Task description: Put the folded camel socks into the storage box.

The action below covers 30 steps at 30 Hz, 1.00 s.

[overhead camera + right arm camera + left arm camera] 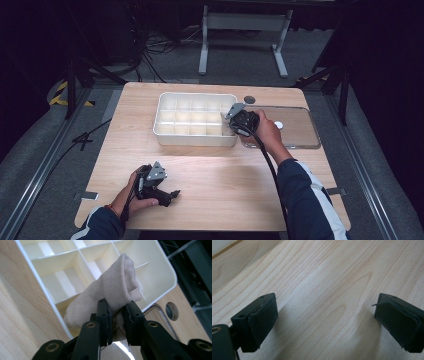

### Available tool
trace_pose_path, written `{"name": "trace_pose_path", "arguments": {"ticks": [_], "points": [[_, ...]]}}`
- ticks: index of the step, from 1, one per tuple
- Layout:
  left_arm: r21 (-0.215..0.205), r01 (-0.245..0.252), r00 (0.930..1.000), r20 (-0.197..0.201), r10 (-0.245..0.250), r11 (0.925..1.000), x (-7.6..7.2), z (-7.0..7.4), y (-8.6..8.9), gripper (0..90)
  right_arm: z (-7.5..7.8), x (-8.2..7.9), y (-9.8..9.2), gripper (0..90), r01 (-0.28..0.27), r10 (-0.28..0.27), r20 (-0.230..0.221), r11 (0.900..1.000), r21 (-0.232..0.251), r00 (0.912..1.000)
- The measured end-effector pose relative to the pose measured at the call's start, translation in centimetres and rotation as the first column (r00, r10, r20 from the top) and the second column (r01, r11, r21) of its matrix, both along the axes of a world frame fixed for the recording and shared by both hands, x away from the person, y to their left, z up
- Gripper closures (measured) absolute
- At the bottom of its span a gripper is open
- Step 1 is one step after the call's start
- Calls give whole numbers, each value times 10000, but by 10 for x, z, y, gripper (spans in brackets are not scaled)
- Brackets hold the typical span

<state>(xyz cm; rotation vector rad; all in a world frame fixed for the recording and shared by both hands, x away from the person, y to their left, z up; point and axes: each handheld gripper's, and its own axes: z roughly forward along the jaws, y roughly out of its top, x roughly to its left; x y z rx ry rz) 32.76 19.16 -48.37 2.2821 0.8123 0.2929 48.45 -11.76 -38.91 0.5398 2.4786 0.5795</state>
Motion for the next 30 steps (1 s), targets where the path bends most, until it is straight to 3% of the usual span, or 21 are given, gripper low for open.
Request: {"name": "trace_pose_path", "arguments": {"ticks": [7,13,18,20,23,27,30], "points": [[94,53,10000,-9,-53,9999,0,1,0,50,-8,10,4,759,-170,128,-992,9990,-413,9950],[96,104,9999,70,-105,9999,1,0,0,49,-9,19,9,758,-117,3,-1862,9981,-598,9825],[53,116,9999,61,-116,9999,1,0,0,49,-9,23,9,729,-98,-50,-2256,9979,-645,9742],[49,113,9999,58,-113,9999,1,0,0,49,-9,23,8,717,76,-168,-2370,9992,-400,9714],[72,97,9999,75,-98,9999,1,0,0,49,-6,24,4,611,342,-285,-2479,9992,187,9684],[119,125,9999,29,-125,9999,1,1,0,48,-1,26,-1,529,724,-387,-2536,9895,1248,9665],[102,139,9999,26,-139,9999,1,1,0,49,-2,28,-1,517,1028,-665,-2427,9848,1402,9678]]}}
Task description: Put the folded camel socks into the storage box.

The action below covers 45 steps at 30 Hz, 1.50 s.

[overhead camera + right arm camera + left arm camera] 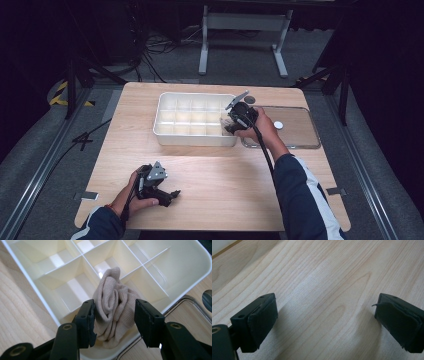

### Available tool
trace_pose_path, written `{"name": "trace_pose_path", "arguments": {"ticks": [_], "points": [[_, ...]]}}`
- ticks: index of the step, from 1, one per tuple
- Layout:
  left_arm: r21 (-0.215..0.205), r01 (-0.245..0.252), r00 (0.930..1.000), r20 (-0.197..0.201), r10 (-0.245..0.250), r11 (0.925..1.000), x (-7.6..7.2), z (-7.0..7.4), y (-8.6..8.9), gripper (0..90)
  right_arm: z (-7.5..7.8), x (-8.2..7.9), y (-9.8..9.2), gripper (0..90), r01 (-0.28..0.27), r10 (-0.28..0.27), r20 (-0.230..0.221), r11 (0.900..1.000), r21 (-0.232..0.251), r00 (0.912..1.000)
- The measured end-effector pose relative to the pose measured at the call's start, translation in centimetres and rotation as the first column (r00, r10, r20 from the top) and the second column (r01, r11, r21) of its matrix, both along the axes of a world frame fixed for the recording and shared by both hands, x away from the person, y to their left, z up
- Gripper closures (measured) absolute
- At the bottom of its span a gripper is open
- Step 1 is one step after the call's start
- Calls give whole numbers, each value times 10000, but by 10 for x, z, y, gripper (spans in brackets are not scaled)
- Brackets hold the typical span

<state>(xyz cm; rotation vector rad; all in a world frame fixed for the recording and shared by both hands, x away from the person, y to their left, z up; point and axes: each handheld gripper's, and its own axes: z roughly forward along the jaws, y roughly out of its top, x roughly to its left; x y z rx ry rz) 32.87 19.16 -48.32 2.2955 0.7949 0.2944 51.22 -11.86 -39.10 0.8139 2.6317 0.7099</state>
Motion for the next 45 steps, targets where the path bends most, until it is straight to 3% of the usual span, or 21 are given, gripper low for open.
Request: {"name": "trace_pose_path", "arguments": {"ticks": [2,5,10,14,22,24,26,27,32,35,45], "points": [[13,-15,10000,7,15,10000,0,0,0,49,-2,2,0,525,212,-212,-26,9995,246,9998],[15,-17,10000,6,17,10000,0,0,0,49,-5,3,1,615,413,-400,-167,9951,898,9991],[-9,-4,10000,-13,4,10000,0,0,0,49,-9,4,6,706,550,-536,-175,9946,876,9984],[-35,-41,10000,47,42,10000,0,0,0,49,-9,5,7,763,343,-327,-253,9973,645,9991],[-67,-22,10000,26,22,10000,0,-1,0,49,-6,0,11,777,-247,246,-272,9997,-33,9993],[-52,-31,10000,13,31,10000,0,-1,0,49,-8,1,13,779,-366,350,-385,9985,-398,9986],[-49,-34,10000,16,34,10000,0,-1,0,49,-14,0,20,781,-671,598,-661,9912,-1141,9960],[-50,-36,10000,19,37,10000,0,-1,0,49,-14,0,22,781,-727,645,-689,9897,-1232,9955],[-54,-54,10000,27,54,10000,-1,-1,0,49,-15,6,19,781,-647,528,-1174,9929,-1000,9917],[-71,-92,10000,15,92,9999,-1,-1,-1,49,-18,10,19,782,-602,434,-1473,9919,-1117,9881],[-82,-90,10000,-12,90,9999,-1,-1,-1,49,-23,16,25,783,-498,224,-1867,9884,-1435,9822]]}}
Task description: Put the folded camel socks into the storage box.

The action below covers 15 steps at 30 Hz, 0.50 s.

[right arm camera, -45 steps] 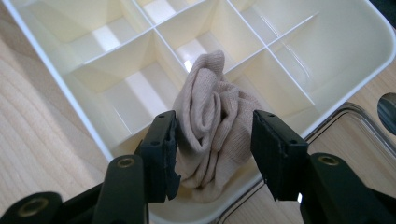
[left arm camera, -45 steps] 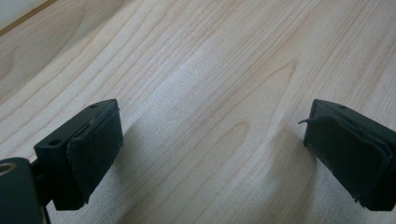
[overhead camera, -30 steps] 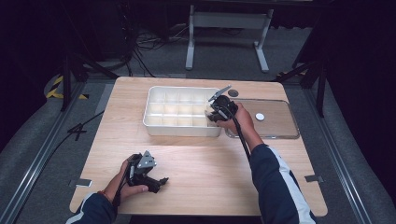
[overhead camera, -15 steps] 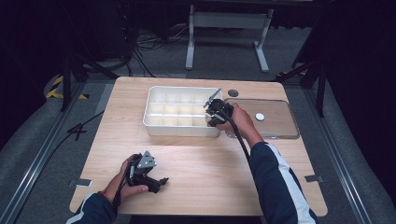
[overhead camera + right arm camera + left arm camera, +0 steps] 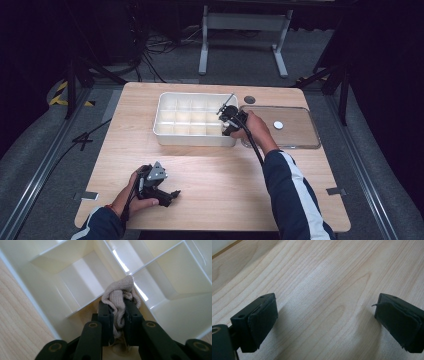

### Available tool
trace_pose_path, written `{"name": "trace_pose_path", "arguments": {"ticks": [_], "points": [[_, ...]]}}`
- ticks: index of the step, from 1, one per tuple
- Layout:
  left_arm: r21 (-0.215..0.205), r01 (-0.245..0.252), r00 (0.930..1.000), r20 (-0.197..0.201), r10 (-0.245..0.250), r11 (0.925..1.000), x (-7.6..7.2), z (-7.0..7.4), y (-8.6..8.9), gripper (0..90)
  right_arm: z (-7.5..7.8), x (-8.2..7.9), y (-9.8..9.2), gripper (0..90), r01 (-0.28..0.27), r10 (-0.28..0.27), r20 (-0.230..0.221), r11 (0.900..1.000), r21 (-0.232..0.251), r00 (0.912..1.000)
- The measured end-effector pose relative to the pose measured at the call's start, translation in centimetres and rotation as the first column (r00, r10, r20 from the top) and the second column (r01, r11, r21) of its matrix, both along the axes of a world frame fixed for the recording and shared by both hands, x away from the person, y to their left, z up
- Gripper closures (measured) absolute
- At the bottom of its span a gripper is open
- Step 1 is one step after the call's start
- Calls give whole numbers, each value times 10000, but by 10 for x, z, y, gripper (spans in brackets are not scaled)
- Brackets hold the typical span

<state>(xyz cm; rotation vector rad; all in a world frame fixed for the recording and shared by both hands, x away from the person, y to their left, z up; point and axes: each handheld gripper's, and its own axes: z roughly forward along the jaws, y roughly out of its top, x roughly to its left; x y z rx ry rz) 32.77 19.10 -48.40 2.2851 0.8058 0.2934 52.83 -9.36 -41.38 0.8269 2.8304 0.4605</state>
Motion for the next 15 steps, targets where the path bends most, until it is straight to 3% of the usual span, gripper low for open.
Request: {"name": "trace_pose_path", "arguments": {"ticks": [11,15], "points": [[-42,-17,10000,-2,17,10000,0,0,0,51,-3,1,-1,787,171,-169,-146,9998,123,9997],[-21,12,10000,11,-12,10000,0,0,0,51,-4,2,-4,787,185,-176,-228,9992,367,9996]]}}
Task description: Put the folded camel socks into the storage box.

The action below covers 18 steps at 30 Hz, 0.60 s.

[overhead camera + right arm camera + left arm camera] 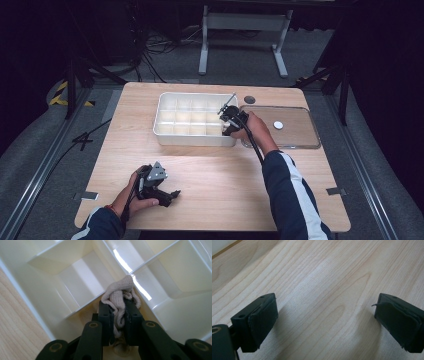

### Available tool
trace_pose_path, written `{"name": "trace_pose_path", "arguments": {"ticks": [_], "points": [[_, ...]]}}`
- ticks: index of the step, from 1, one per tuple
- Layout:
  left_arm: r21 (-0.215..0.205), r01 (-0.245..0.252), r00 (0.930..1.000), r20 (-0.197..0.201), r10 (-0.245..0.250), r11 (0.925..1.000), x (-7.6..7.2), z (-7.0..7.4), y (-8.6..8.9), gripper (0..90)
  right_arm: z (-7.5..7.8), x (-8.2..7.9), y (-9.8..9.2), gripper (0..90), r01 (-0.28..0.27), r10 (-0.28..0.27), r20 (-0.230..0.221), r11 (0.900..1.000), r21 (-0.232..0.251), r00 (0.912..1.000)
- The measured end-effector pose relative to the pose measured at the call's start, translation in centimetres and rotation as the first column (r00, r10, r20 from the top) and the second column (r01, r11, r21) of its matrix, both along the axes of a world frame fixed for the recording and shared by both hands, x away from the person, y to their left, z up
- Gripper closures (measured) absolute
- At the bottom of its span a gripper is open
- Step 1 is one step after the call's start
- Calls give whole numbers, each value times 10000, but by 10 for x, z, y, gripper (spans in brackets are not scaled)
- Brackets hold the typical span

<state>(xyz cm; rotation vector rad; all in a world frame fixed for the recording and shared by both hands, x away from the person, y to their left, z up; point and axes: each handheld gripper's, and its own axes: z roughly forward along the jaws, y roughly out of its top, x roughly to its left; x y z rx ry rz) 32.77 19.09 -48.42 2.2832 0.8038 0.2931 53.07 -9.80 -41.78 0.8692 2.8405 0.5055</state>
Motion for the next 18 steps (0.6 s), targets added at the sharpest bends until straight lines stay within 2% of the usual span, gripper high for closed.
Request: {"name": "trace_pose_path", "arguments": {"ticks": [6,11,13,16,18], "points": [[26,-10,10000,-18,10,10000,0,0,0,50,2,-1,-2,770,45,-46,26,9999,156,10000],[97,78,10000,46,-78,9999,1,1,1,49,8,-4,-9,719,129,-142,220,9982,582,9997],[-6,78,10000,-57,-79,10000,1,0,0,45,13,-8,-12,679,56,-98,506,9965,834,9987],[-8,48,10000,-60,-48,10000,1,0,0,45,14,-10,-14,655,141,-199,624,9957,917,9979],[6,43,10000,-43,-43,10000,1,0,0,45,13,-11,-16,623,266,-339,628,9930,1149,9975]]}}
